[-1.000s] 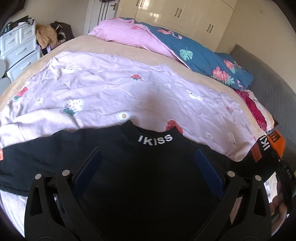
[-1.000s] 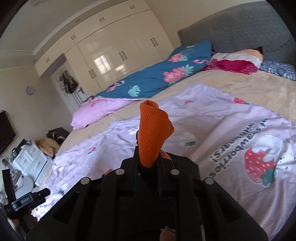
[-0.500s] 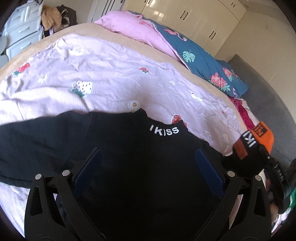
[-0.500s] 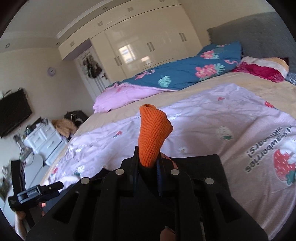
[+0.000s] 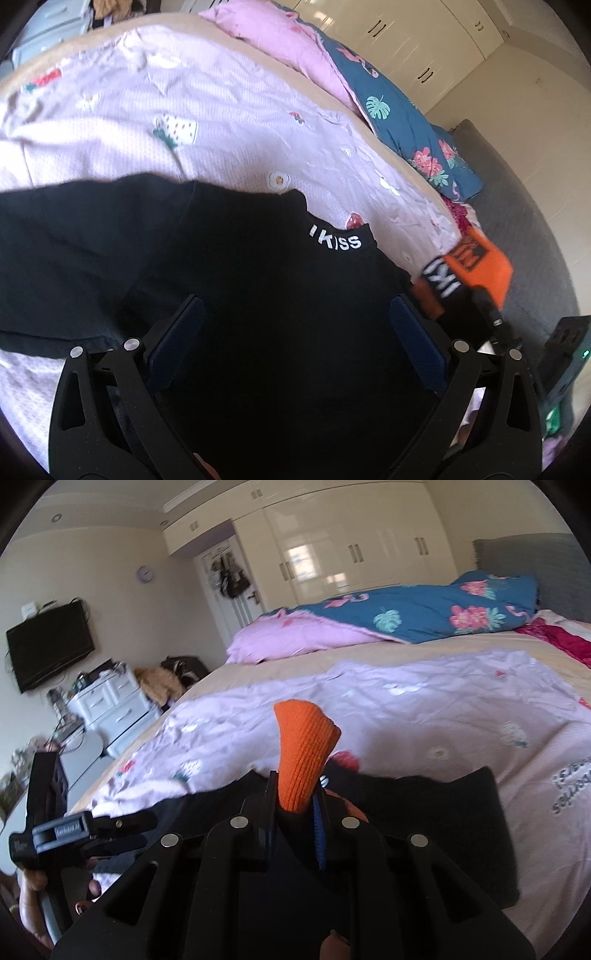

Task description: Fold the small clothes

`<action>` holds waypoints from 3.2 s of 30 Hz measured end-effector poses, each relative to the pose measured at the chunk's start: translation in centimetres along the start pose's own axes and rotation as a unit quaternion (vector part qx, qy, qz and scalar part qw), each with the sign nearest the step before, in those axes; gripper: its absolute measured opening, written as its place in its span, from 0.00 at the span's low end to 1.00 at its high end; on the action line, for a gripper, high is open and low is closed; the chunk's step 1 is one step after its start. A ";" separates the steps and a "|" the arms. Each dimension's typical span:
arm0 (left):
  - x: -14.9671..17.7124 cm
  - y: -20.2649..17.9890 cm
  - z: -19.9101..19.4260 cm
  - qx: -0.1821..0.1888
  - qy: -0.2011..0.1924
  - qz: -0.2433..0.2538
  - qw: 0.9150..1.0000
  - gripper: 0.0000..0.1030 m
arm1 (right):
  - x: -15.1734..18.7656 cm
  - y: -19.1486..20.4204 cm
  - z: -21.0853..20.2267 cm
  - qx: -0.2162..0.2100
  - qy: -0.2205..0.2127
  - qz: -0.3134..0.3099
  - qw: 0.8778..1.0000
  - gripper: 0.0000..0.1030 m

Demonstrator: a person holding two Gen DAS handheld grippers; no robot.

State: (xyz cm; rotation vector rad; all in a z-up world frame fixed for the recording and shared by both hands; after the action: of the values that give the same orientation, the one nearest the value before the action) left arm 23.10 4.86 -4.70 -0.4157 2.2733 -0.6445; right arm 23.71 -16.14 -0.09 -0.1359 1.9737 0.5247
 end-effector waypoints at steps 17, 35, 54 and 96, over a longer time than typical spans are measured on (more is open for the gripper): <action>2.9 0.0 3.5 0.061 0.071 -0.012 0.996 0.92 | 4.1 2.6 2.2 -0.093 0.099 0.037 0.990 0.42; 8.7 -4.4 6.0 0.033 0.116 0.113 0.986 0.10 | 0.5 -7.3 -0.2 0.013 0.053 0.110 0.992 0.45; -1.5 -8.1 -4.5 0.090 -0.084 0.132 0.984 0.01 | -1.2 -12.9 -2.3 0.102 0.016 0.113 0.988 0.45; 3.1 0.8 1.8 -0.077 0.018 0.136 0.988 0.37 | 4.9 -4.0 2.7 0.046 0.159 -0.061 0.984 0.55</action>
State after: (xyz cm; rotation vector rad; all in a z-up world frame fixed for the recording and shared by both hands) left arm 22.18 3.53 -7.94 -0.1610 2.3665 -0.3423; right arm 25.03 -17.91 -6.64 -0.2958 2.2793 0.3455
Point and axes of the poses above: each gripper's, at about its wrist camera, not at the fingertips, and z roughly the way its jaws point, y to its left, x to its underside, the point moved 7 cm from there along z, roughly the way its jaws point, and after that the axes turned 6 degrees about -y, right-handed, at the moved point
